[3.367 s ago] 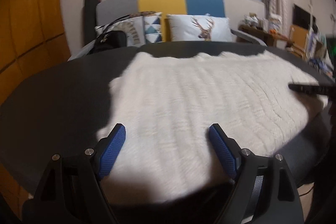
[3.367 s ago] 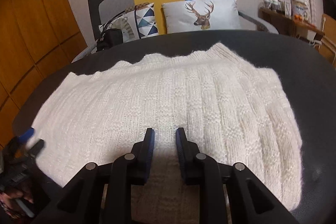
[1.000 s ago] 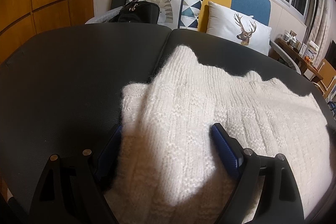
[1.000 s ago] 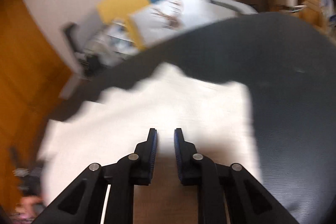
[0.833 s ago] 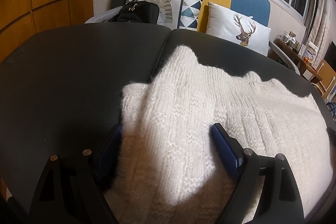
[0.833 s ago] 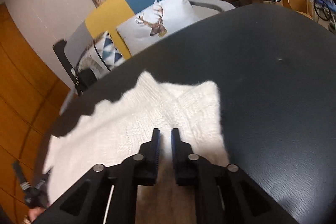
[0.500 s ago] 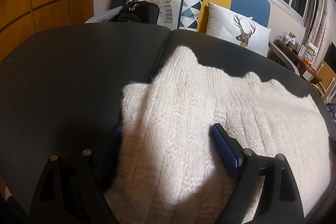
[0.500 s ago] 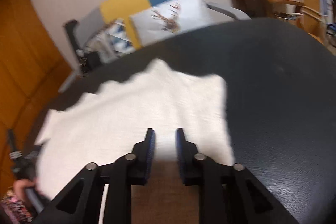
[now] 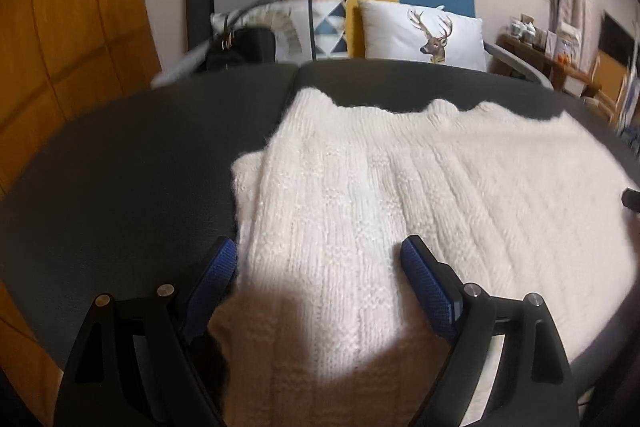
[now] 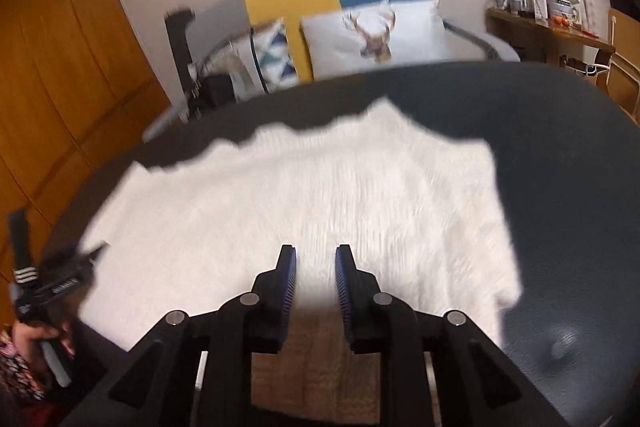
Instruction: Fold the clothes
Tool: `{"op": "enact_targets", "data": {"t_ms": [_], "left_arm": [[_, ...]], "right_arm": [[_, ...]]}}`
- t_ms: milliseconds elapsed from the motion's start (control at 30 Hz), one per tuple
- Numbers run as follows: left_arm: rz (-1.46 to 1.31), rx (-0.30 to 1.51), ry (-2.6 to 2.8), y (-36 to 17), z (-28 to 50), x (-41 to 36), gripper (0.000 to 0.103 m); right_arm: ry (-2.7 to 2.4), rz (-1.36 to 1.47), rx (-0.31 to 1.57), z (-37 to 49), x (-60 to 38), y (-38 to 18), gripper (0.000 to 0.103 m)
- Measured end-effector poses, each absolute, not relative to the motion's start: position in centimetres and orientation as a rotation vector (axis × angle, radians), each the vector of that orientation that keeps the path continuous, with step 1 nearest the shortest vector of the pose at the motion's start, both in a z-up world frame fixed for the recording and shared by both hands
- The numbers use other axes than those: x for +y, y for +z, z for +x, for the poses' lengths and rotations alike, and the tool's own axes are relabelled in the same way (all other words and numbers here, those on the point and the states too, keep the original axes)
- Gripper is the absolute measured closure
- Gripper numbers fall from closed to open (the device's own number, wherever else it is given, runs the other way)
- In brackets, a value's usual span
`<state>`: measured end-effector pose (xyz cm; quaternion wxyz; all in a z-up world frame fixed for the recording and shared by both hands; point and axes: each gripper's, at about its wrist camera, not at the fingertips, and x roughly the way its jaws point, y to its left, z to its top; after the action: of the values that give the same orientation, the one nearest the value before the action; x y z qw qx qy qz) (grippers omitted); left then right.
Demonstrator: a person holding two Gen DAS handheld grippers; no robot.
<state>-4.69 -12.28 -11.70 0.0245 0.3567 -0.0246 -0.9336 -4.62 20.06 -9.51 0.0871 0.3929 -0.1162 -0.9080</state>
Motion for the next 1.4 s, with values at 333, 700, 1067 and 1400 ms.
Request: {"op": "enact_targets", "data": {"t_ms": [333, 700, 1067, 1400], "left_arm": [[1.172, -0.038, -2.862, -11.7, -4.9, -12.6, 0.015], [1.241, -0.038, -2.811, -11.4, -5.5, -12.8, 0.01], [1.093, -0.06, -2.913, -6.9, -5.3, -12.0, 0.01], [1.2, -0.107, -2.863, -11.3, -4.9, -12.6, 0.01]], "right_arm": [[-2.706, 1.128, -0.317, -5.5, 19.7, -10.6, 0.08], [-2.741, 1.135, -0.292, -4.4, 19.5, -10.1, 0.078], [-2.688, 1.13, -0.158, -4.0, 17.2, -7.2, 0.078], [-2.589, 1.189, 0.077, -1.7, 14.2, -8.5, 0.078]]}}
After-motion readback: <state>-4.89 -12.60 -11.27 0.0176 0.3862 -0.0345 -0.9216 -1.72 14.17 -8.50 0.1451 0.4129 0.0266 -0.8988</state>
